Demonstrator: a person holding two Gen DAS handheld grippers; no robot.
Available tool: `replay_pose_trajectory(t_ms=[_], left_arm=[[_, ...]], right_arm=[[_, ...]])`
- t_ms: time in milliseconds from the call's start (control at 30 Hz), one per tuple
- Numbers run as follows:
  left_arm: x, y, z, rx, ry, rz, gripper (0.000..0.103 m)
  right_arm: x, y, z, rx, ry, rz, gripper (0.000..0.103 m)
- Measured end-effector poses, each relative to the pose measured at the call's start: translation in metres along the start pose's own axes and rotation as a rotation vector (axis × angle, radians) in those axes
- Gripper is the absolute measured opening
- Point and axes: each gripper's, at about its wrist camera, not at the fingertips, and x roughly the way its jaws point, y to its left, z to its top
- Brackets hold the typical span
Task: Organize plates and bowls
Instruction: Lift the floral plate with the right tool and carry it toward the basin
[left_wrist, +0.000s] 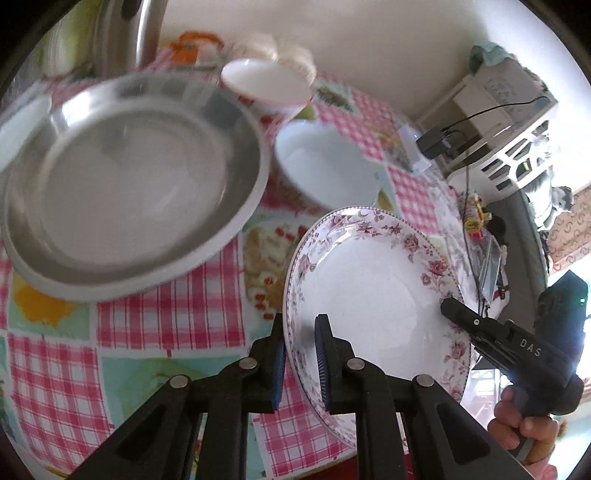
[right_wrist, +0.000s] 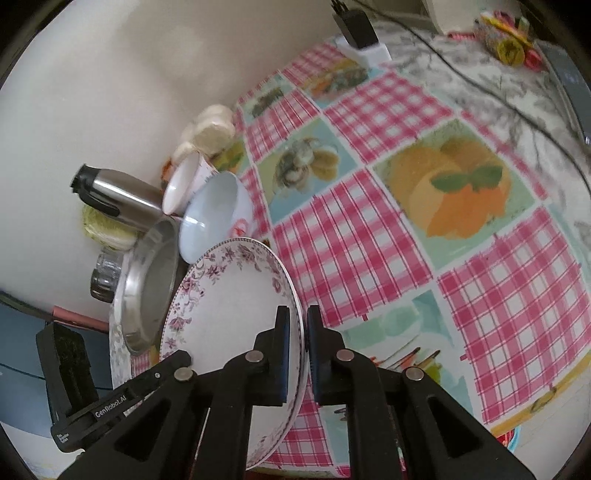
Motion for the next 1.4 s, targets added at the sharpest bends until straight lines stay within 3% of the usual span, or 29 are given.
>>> replay_pose_trajectory(t_ms=[367, 567, 967, 1400], left_arm=[[-0.032, -0.001, 0.053, -0.034, -0.118, -0.063, 0.017], [-0.047, 0.01, 0.084, -0.057, -0.185, -0.084, 0.017], [-0.05, 0.059, 0.122, -0.151, -0.229, -0.101, 0.016], [-0.079, 0.124, 0.118, -0.267, -0.282, -0.073, 0.016]], right_arm=[[-0.036, 0.052, 0.028, -0.079, -0.126, 0.05, 0.01], [-0.036, 0.079, 0.054, -0.103, -0.157, 0.077, 0.01], [0.006, 0.122, 0.09, -0.159, -0.135, 0.128, 0.011], [0.065, 0.166, 0.076, -0.203, -0.033, 0.141, 0.011]])
